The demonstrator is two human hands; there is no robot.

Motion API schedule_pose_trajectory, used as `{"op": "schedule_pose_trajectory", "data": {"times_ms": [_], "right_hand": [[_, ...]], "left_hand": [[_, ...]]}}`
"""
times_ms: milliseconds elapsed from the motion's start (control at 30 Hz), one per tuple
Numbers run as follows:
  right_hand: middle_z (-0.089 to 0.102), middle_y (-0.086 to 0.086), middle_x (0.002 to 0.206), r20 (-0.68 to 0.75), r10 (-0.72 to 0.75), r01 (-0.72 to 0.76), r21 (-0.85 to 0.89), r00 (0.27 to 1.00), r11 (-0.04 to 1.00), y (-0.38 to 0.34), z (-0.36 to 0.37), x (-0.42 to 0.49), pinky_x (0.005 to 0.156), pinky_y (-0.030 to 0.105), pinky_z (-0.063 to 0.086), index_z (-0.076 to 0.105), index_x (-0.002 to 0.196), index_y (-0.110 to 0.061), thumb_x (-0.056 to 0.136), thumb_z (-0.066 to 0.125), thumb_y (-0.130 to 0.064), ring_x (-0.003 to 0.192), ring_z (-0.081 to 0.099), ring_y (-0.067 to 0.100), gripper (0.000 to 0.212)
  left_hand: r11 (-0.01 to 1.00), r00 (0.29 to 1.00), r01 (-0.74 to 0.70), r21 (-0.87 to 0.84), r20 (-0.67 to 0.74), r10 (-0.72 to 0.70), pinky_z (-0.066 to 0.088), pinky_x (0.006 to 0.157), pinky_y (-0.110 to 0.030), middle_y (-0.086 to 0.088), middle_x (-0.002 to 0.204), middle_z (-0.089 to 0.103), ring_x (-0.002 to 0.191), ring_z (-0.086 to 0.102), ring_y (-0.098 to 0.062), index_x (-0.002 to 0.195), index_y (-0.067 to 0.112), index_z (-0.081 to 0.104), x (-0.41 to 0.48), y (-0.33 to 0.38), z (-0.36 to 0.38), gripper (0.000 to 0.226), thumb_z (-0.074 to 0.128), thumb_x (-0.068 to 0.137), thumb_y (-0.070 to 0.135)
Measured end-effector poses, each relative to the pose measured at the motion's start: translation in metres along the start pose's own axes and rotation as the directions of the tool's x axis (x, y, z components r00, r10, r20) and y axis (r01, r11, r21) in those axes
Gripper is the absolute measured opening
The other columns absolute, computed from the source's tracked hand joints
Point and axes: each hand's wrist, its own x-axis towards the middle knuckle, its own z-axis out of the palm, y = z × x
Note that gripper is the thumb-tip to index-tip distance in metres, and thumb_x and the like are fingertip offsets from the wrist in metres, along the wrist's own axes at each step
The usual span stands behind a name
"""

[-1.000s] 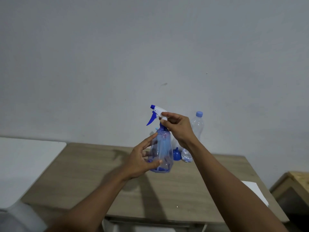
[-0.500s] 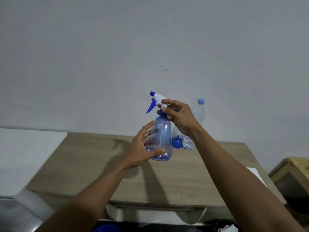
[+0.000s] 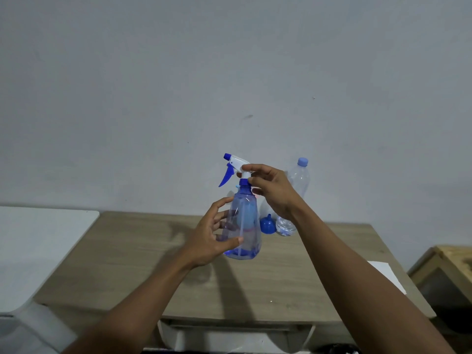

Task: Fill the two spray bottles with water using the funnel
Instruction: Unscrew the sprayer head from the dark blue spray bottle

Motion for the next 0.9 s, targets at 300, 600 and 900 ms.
{"op": "schedule_pose_trajectory", "data": {"times_ms": [300,600,900], "right_hand": [[0.073,0.016,0.116,0.005,0.014,-0.014,0.041,1.000,0.999,0.001,-0.001,-0.004,0.086,0.035,0.060,0.072,0.112,-0.014,0.096,0.057,0.000,0.108,0.069,0.032,0.027],[0.073,0.013,0.117,-0.003,0.003,-0.003,0.031,1.000,1.000,0.003,-0.001,-0.005,0.079,0.029,0.060,0.071,0.117,-0.014,0.096,0.060,0.000,0.104,0.070,0.028,0.028],[0.074,0.009,0.114,0.003,0.010,-0.009,-0.037,1.000,0.999,0.009,0.001,0.002,0.085,0.041,0.059,0.070,0.119,-0.015,0.096,0.058,0.001,0.107,0.068,0.032,0.031]], "left_hand": [[1.000,1.000,0.021,-0.022,0.021,-0.021,0.060,0.089,-0.043,0.001,0.140,0.056,0.117,0.064,-0.021,0.139,0.046,0.039,0.000,-0.002,0.004,0.088,0.089,0.072,0.018],[0.999,1.000,0.025,-0.029,0.007,-0.025,0.060,0.088,-0.047,0.001,0.139,0.056,0.118,0.063,-0.019,0.136,0.052,0.040,0.002,-0.009,0.005,0.087,0.089,0.072,0.019],[0.999,0.999,0.035,-0.001,-0.010,-0.035,0.060,0.087,-0.047,0.000,0.140,0.054,0.121,0.061,-0.021,0.136,0.051,0.038,0.007,-0.016,0.003,0.090,0.090,0.066,0.029]]}}
